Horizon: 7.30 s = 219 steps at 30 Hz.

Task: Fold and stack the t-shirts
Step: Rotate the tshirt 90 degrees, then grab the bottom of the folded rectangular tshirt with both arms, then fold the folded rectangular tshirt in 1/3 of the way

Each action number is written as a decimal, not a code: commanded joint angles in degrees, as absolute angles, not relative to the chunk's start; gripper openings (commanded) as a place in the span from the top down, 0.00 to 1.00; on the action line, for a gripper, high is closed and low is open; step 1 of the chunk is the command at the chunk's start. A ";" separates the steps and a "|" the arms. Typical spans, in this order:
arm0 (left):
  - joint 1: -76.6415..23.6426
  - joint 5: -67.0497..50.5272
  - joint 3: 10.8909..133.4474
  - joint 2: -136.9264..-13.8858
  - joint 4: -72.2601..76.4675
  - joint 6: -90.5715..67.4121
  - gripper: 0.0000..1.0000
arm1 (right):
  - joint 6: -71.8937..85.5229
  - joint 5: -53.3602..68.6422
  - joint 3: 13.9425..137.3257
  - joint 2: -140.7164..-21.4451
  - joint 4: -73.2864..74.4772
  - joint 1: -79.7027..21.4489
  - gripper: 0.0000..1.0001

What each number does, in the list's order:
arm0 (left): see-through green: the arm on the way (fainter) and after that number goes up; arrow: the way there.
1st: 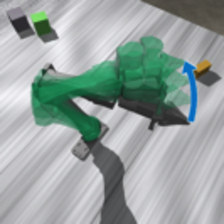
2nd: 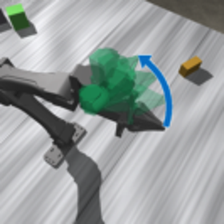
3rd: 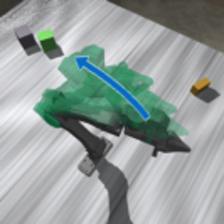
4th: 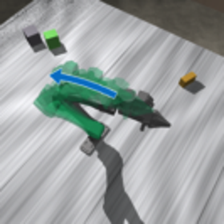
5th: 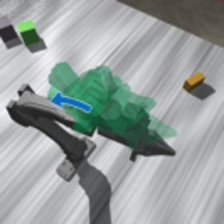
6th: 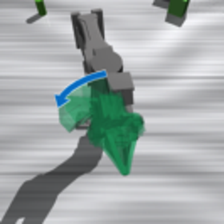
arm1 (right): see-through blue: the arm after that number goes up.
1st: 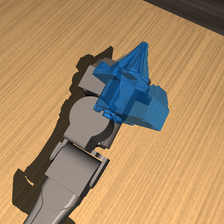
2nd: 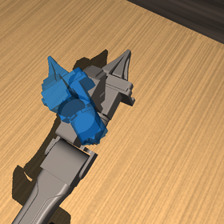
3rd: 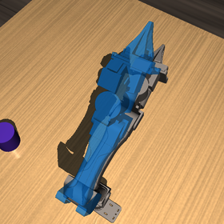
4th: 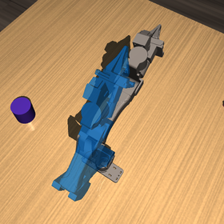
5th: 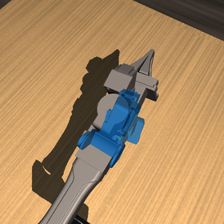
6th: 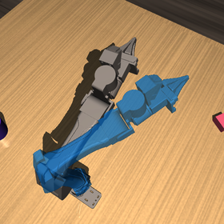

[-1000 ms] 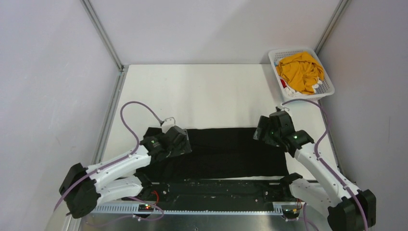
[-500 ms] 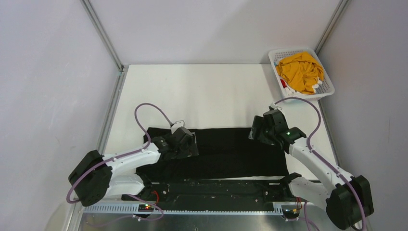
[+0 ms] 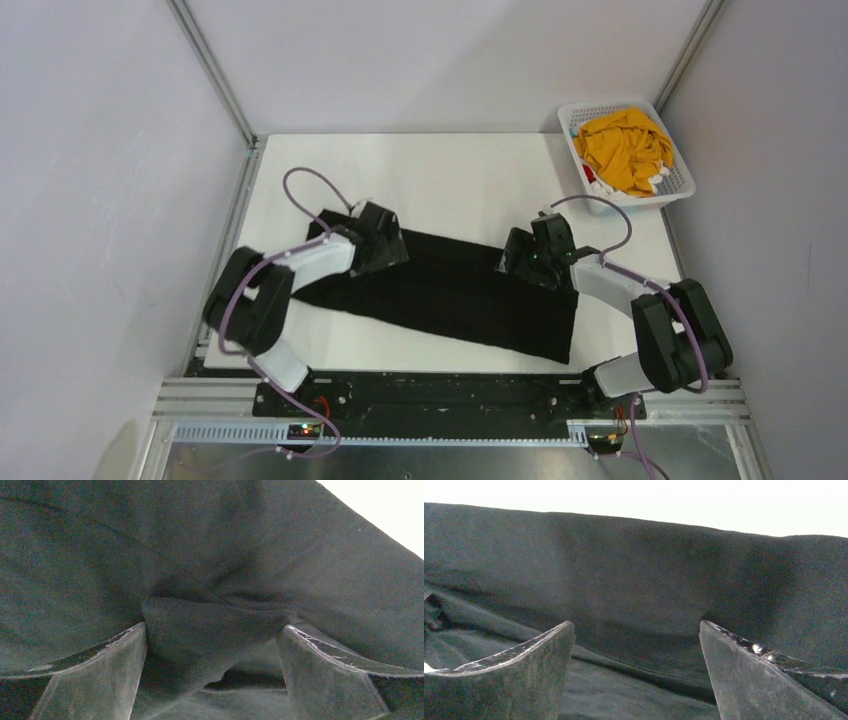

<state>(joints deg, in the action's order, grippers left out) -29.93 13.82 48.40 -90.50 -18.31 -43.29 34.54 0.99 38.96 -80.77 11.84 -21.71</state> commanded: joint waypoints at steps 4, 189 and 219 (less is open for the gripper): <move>-21.98 4.96 67.42 -107.05 -16.59 -29.48 0.00 | 37.93 4.03 39.75 -86.55 7.94 -19.39 0.01; -59.41 36.65 36.63 -50.73 -26.36 -51.15 1.00 | 43.13 -1.03 36.04 -54.15 12.71 -48.85 1.00; -22.37 5.56 69.16 -95.00 -15.64 -27.53 1.00 | 31.36 15.91 68.37 -97.35 6.82 -23.45 1.00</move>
<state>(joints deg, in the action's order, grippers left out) -24.80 11.97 65.69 -92.09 -17.17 -30.85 33.30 13.43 64.95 -95.15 9.87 -24.80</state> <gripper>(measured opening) 0.017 0.019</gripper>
